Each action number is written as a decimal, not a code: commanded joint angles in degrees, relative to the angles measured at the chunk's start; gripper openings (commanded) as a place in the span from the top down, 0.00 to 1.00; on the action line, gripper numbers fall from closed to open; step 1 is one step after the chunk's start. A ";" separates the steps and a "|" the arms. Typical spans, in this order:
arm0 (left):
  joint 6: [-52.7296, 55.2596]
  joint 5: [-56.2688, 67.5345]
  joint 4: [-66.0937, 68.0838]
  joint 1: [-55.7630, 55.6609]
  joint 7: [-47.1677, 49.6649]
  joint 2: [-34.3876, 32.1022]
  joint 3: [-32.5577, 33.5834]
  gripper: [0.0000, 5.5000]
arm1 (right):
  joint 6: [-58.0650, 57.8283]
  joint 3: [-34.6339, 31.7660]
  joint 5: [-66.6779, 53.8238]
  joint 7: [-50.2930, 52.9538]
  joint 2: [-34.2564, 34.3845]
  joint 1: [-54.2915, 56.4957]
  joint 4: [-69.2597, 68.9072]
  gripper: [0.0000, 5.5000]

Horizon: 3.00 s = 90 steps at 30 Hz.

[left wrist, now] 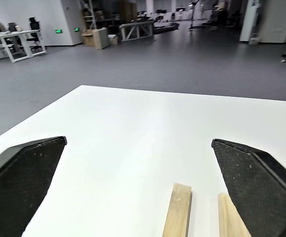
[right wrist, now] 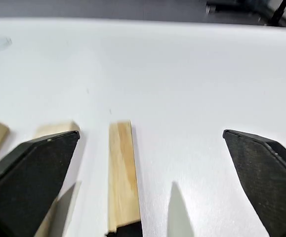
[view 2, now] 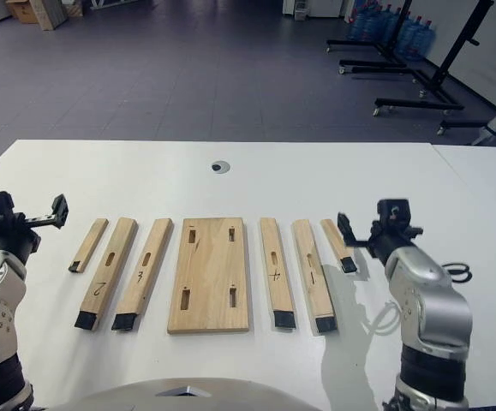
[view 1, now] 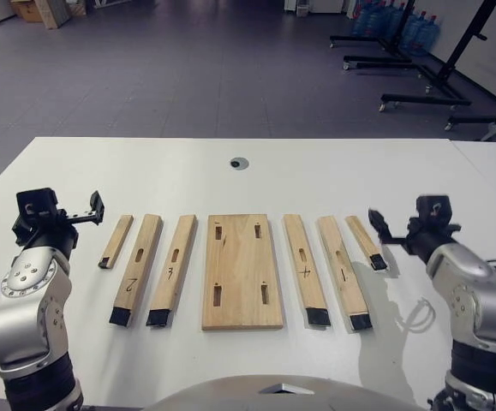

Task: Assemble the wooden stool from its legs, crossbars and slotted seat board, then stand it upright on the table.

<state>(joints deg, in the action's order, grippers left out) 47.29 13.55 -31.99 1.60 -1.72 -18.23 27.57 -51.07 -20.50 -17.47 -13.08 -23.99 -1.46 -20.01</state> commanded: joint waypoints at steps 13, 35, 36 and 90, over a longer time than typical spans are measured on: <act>-2.46 -1.13 2.94 -0.13 0.09 0.09 -1.50 0.02 | 6.79 8.85 3.88 -8.06 -3.38 -5.72 12.71 0.26; -2.97 -1.40 4.35 -2.98 0.07 -0.63 -2.90 0.02 | 12.57 13.73 6.03 -10.13 -4.92 -2.51 23.10 0.77; -3.00 -1.47 4.45 -3.34 0.06 -0.73 -3.07 0.02 | 12.45 13.49 5.87 -10.09 -5.02 -2.32 23.13 0.77; 3.04 78.25 20.73 -34.78 23.94 13.29 -13.25 0.02 | 20.59 27.32 -5.80 -22.94 5.84 35.29 7.73 0.77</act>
<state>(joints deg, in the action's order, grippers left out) 51.41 92.79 -10.74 -33.94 22.60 -4.02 15.23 -29.97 6.39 -23.63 -36.45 -18.32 34.09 -11.80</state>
